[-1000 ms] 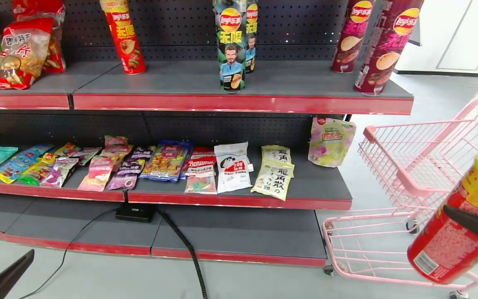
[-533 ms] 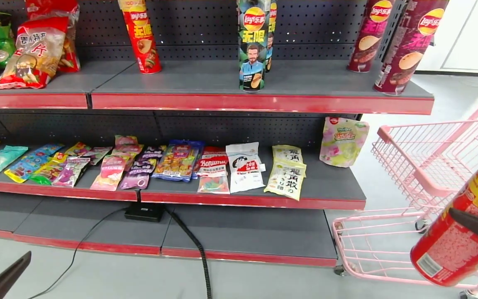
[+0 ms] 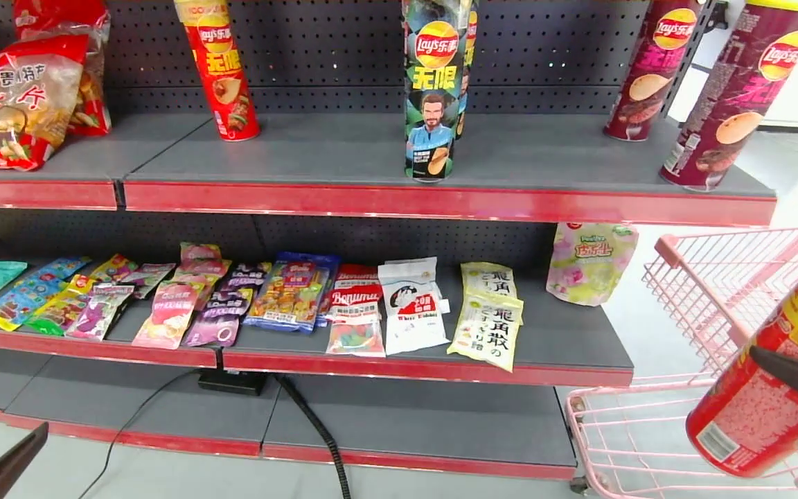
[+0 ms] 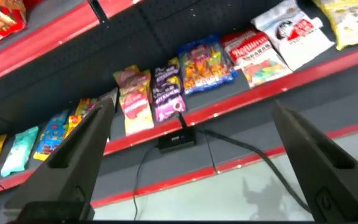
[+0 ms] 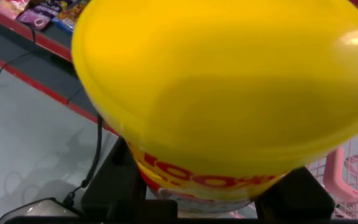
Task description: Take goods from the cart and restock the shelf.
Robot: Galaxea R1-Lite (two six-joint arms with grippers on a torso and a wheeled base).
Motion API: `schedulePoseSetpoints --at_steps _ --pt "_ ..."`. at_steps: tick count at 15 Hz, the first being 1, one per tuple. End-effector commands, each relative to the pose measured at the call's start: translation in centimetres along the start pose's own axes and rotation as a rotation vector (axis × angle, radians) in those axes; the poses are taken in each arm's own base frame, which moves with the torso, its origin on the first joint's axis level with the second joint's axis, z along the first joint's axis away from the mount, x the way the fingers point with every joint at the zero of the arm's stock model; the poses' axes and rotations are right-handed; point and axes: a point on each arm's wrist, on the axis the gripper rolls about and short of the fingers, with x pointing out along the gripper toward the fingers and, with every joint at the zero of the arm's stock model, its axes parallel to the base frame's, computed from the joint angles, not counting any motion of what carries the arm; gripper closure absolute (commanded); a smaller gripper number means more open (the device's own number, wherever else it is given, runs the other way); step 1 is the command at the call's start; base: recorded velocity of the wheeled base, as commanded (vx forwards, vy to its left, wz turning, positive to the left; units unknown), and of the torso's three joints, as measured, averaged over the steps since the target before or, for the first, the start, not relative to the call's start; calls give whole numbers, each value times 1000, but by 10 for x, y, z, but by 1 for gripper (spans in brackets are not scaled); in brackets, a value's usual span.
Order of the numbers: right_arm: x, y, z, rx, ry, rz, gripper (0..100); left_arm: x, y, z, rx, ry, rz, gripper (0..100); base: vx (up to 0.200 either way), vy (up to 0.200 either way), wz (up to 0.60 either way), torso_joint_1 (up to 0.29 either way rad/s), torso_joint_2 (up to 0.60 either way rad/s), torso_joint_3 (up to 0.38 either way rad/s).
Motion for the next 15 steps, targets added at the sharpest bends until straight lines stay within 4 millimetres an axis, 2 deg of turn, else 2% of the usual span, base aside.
schedulePoseSetpoints --at_steps 1,3,9,12,15 --pt "3 0 1 -1 7 -1 100 0 0 0 0 1 1 0 200 0 0 2 2 2" --pt "2 -1 0 -20 9 -13 100 0 0 0 1 2 1 0 200 0 0 2 0 9" --pt "2 -3 0 -28 15 -25 100 1 0 0 10 0 0 0 0 0 0 0 0 0" --pt "2 -3 -1 -28 17 -28 100 1 0 0 10 0 0 0 0 0 -600 1 4 2" --pt "3 -3 0 -27 13 -32 100 1 0 0 11 0 0 0 0 0 0 0 0 0"
